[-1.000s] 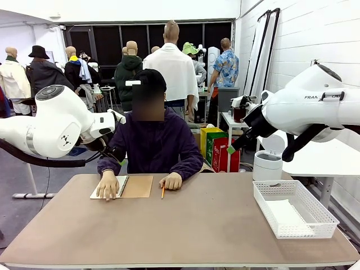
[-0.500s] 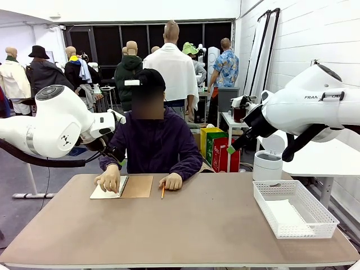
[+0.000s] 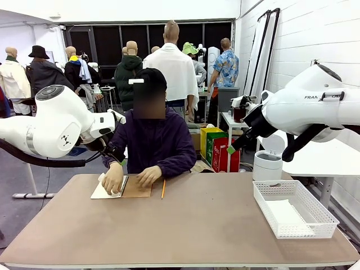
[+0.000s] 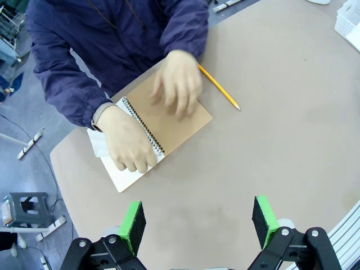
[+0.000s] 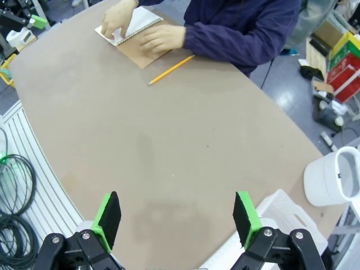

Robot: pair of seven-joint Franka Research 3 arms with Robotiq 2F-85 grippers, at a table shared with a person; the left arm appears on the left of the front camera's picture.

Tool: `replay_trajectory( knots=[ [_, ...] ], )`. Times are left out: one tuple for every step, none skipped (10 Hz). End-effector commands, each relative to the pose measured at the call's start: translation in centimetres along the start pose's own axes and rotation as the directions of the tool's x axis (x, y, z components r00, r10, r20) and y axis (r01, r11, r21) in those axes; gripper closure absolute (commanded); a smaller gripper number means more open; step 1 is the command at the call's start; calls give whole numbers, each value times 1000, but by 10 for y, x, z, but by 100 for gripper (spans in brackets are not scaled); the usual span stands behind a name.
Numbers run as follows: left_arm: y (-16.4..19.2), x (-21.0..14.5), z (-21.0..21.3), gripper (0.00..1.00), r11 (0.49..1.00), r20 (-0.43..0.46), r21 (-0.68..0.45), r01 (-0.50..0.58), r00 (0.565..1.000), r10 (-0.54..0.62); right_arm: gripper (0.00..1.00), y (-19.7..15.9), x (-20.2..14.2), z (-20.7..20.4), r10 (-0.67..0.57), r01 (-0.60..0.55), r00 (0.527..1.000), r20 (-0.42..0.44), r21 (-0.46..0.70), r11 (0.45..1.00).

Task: Sort the paper based on its condition.
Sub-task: If a person hands you a paper, place it in the Organizing basket , and if it's crumpled, put it in the Trash can.

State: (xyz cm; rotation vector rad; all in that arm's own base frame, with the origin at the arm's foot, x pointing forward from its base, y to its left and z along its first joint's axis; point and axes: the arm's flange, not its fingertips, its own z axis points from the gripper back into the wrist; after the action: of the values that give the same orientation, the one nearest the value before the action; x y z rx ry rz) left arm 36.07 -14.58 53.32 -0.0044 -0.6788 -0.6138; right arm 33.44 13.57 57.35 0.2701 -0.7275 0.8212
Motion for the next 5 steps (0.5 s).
replay_trajectory(
  knots=[
    [1,1,-1,0,1000,-3,-1,-3,1000,3,0,0,0,0,-1,1,1000,-3,-3,1000],
    [1,1,-1,0,1000,-3,-1,-3,1000,3,0,0,0,0,-1,1,1000,-3,-3,1000],
    [1,1,-1,0,1000,-3,-1,-3,1000,3,0,0,0,0,-1,1,1000,-3,-3,1000],
    [1,1,-1,0,1000,-3,-1,-3,1000,3,0,0,0,0,-1,1,1000,-3,-3,1000],
    [1,1,-1,0,1000,-3,-1,-3,1000,3,0,0,0,0,-1,1,1000,-3,-3,1000]
  ],
)
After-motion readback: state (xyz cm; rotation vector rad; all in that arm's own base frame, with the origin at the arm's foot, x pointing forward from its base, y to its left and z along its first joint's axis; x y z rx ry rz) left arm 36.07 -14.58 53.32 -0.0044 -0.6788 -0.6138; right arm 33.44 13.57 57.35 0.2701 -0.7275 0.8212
